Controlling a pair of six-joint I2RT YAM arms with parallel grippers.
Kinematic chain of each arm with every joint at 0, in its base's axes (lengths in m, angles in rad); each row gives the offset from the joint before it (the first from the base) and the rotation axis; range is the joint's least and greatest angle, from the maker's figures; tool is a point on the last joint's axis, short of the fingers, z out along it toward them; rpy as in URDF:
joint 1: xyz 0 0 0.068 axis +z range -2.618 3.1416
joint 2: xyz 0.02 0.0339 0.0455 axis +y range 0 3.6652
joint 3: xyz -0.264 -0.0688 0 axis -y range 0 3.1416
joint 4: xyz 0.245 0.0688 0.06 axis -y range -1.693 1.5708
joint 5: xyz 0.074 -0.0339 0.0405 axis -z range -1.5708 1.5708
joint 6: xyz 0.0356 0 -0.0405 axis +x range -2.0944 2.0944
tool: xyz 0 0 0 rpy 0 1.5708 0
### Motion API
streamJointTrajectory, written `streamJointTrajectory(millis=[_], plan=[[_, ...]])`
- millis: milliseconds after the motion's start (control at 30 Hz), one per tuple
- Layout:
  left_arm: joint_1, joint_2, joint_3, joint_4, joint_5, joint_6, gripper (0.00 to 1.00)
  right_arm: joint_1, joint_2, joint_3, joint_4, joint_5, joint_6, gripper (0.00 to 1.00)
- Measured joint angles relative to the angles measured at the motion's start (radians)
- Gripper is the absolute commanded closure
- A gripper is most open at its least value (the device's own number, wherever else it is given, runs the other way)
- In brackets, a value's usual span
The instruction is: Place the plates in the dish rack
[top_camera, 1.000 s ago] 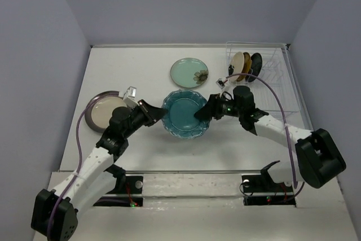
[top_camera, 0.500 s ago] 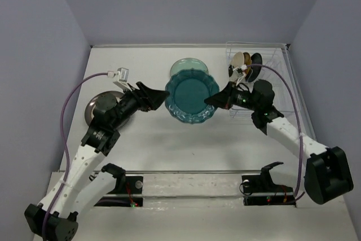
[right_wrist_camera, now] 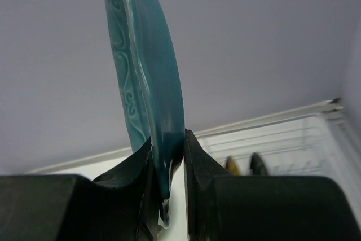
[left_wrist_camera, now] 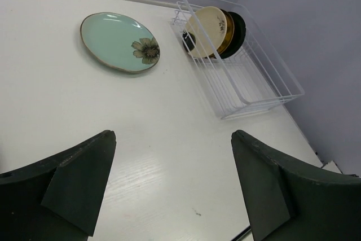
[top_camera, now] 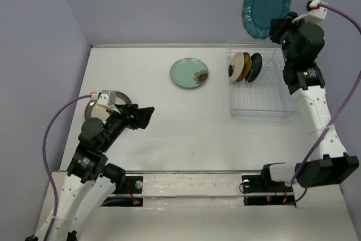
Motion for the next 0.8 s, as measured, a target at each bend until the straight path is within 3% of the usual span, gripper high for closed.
streamJointTrajectory(millis=[100, 233, 500, 800], plan=[[0.0, 0.01, -0.003, -0.011, 0.005, 0.02, 0.05, -0.039, 0.132, 0.121, -0.006, 0.177, -0.158, 0.93], [-0.006, 0.016, -0.005, -0.021, 0.014, 0.034, 0.05, -0.097, 0.233, 0.127, -0.056, 0.271, -0.274, 0.93], [-0.052, -0.019, -0.005, -0.041, -0.037, 0.037, 0.04, -0.161, 0.328, 0.084, -0.165, 0.298, -0.377, 0.93], [-0.066, -0.023, -0.005, -0.059, -0.072, 0.037, 0.04, -0.152, 0.33, -0.013, -0.167, 0.244, -0.353, 0.93]])
